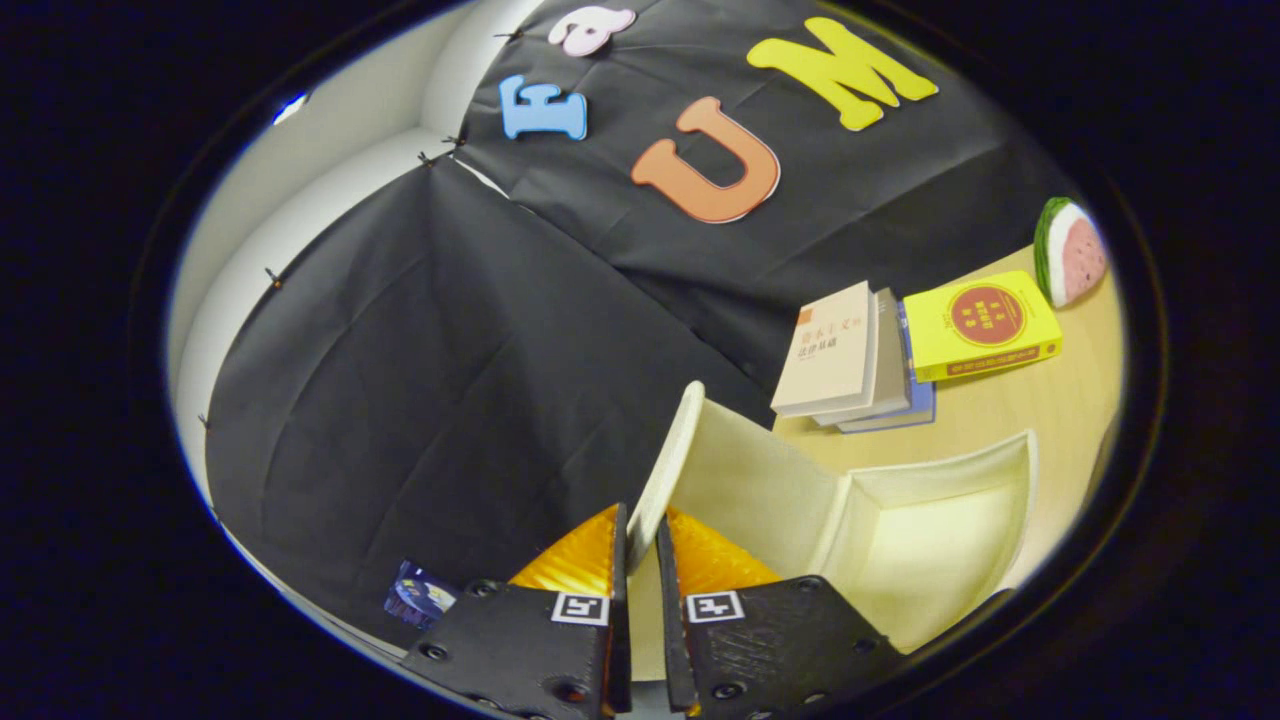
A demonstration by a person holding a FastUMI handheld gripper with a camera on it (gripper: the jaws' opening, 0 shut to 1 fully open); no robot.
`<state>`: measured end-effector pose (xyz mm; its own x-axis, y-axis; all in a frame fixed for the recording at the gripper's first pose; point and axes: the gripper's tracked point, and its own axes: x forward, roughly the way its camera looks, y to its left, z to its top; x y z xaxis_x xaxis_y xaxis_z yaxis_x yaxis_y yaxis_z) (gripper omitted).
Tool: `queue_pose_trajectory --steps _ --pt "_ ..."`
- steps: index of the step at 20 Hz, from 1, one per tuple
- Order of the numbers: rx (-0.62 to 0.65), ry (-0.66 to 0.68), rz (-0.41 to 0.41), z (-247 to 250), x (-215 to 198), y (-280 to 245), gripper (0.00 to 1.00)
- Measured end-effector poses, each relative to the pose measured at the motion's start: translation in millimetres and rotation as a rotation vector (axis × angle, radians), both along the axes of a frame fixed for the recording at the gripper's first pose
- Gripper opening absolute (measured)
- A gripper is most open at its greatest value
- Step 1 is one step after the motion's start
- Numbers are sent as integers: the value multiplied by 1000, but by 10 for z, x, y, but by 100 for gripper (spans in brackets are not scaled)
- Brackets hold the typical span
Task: Open the storage box then place both shoes into the box .Put the left shoe in first, then the right shoe, with the right side of both shoes facing outward in a uniform manner.
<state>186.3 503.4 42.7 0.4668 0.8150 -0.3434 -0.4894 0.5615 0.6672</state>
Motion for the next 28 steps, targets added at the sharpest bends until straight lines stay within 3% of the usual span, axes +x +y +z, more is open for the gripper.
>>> queue_pose_trajectory --steps 2,3,4,7,10,14,19,25,28 --pt "-16 -14 21 -16 -66 173 14" --pt "-36 -23 39 -44 -106 273 24" --pt "-49 -40 55 -49 -178 313 24" --pt "-104 -121 89 -37 -289 391 58" --pt "-175 -195 69 -35 -344 263 93" --pt "-263 -275 -8 -88 -236 -190 95" --pt "-411 -354 -124 -197 -2 -1141 95" --pt "-541 -328 -296 -409 250 -2475 95" --pt "-663 -286 -407 -736 401 -3243 95"
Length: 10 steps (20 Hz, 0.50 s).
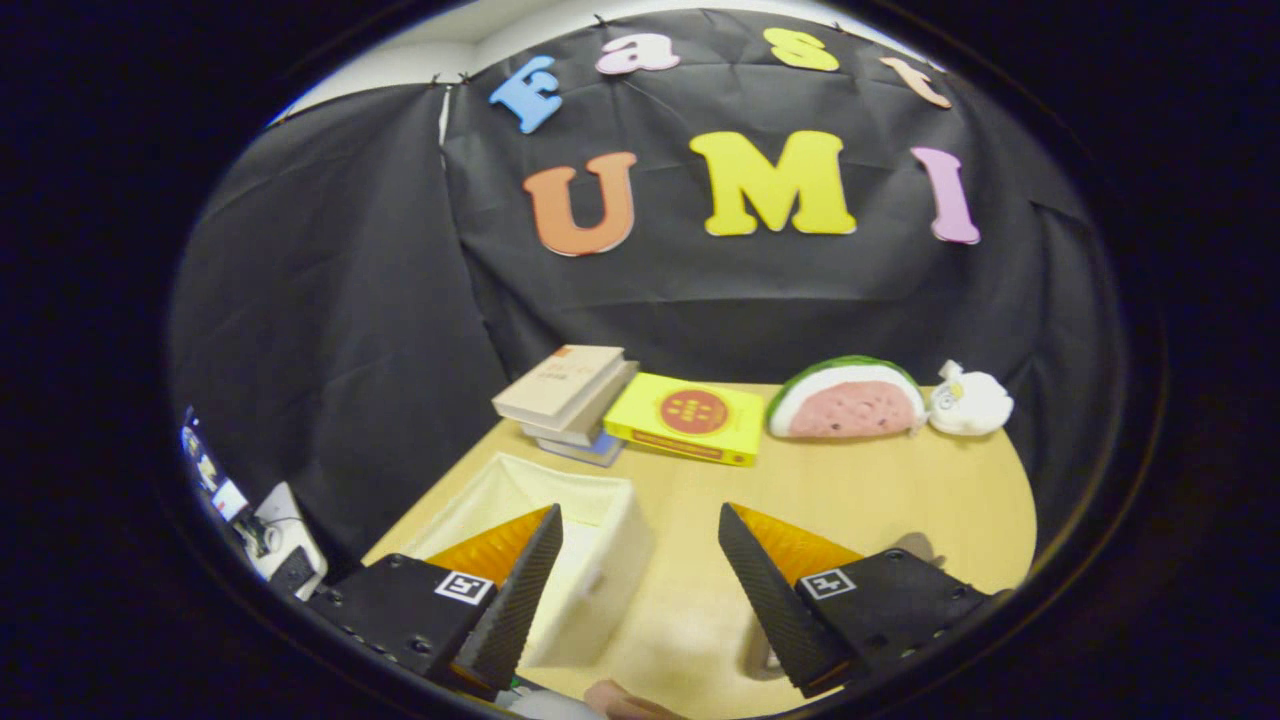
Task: Open the storage box then place both shoes into the box .Put the left shoe in first, then the right shoe, with the right side of both shoes facing outward in a uniform manner.
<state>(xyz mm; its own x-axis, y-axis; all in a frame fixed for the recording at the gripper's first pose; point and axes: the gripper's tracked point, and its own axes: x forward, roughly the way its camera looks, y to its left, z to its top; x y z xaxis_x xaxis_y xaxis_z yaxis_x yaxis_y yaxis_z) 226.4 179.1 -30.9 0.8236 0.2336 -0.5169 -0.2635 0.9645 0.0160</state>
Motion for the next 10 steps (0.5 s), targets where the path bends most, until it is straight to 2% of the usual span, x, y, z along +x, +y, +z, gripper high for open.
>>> queue_pose_trajectory --steps 2,4,10 --pt "-26 58 -64 -287 31 -411 95" --pt "-20 132 -93 -579 38 -692 95" --pt "-93 340 -142 -1356 -173 -1302 94"
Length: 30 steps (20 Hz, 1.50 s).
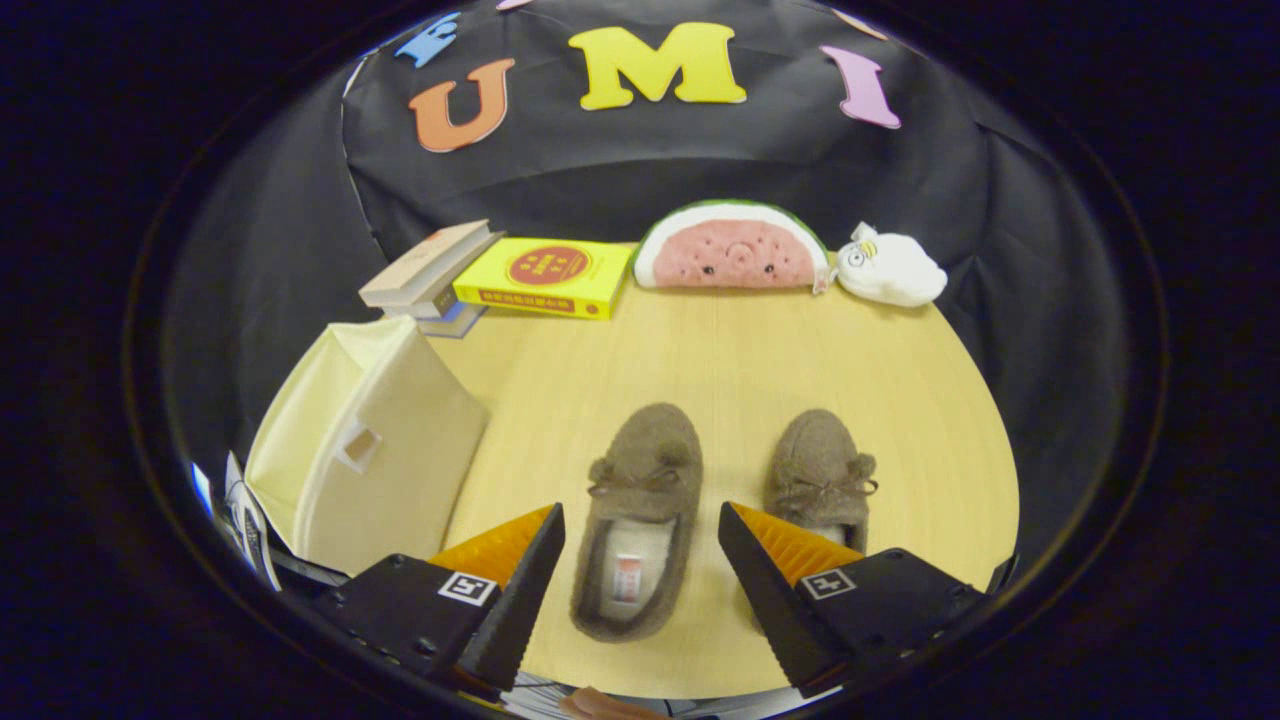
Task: Open the storage box then place both shoes into the box .Put the left shoe in first, then the right shoe, with the right side of both shoes facing outward in a uniform manner.
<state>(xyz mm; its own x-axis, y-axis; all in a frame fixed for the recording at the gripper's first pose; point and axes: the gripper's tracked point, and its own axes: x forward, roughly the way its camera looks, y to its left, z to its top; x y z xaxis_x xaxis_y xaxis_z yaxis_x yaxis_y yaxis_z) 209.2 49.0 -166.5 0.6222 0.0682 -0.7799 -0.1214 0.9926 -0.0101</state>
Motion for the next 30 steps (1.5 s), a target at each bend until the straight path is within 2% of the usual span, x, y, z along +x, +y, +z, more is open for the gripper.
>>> queue_pose_trajectory --steps 3,5,7,9,12,14,15,16,22,26,30 --pt "-18 46 -27 -199 19 -148 92" --pt "-43 74 -51 -332 48 -238 87" --pt "-62 118 -54 -468 67 -266 77" --pt "-82 183 -50 -631 74 -268 54" --pt "-26 247 -51 -755 93 -162 33" --pt "5 257 -70 -753 111 -171 14" --pt "23 262 -71 -766 146 -177 14" --pt "37 256 -82 -745 121 -175 0" --pt "118 219 -107 -371 22 -105 1" --pt "171 150 -87 240 -88 130 0" --pt "216 68 -25 924 -220 584 0"
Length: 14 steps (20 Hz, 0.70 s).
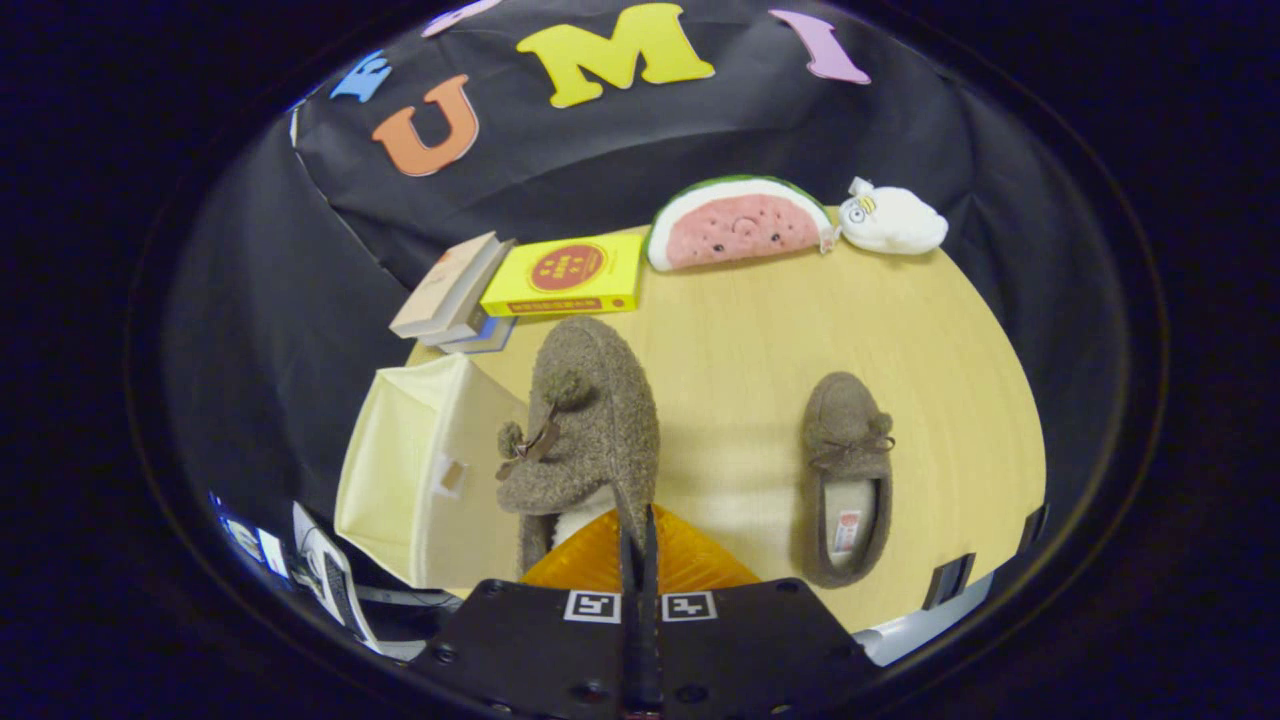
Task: Open the storage box then place both shoes into the box .Put the left shoe in first, then the right shoe, with the right side of both shoes facing outward in a uniform manner.
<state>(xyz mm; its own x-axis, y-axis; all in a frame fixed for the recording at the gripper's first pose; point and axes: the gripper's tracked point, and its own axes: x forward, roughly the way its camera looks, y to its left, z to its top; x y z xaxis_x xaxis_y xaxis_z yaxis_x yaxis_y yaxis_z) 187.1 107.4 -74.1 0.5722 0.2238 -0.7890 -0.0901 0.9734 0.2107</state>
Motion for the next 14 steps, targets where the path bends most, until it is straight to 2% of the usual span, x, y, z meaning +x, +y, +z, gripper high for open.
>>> queue_pose_trajectory --steps 3,6,10,14 --pt "30 -49 32 368 -45 455 0" --pt "44 -63 66 484 -62 1008 0" --pt "84 -41 98 292 -67 1816 0" --pt "68 -12 77 -194 -39 2383 0"
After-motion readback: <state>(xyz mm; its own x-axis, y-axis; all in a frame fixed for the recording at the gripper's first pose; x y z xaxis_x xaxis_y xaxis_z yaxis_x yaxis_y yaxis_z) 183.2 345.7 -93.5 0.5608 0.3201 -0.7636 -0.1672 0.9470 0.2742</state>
